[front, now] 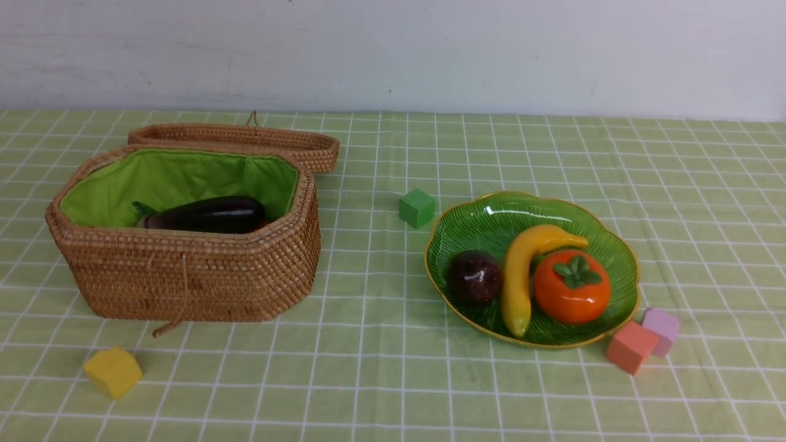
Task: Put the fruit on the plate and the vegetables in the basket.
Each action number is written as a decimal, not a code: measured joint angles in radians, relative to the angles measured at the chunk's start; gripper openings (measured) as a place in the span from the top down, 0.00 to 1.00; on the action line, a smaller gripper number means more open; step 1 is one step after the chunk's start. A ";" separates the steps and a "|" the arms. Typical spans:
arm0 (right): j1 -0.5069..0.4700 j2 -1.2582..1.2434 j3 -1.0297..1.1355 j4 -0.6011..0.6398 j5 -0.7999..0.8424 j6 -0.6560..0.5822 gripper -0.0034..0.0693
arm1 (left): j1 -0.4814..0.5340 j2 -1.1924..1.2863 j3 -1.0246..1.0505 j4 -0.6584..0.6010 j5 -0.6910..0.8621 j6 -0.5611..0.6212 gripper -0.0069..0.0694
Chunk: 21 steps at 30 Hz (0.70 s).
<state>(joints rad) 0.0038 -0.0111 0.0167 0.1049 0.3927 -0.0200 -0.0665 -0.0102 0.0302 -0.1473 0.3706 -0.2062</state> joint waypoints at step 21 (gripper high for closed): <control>0.000 0.000 0.000 0.000 0.000 0.000 0.87 | 0.000 0.000 0.000 0.000 0.000 -0.002 0.92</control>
<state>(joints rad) 0.0038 -0.0111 0.0167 0.1049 0.3927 -0.0200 -0.0665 -0.0102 0.0302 -0.1473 0.3706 -0.2086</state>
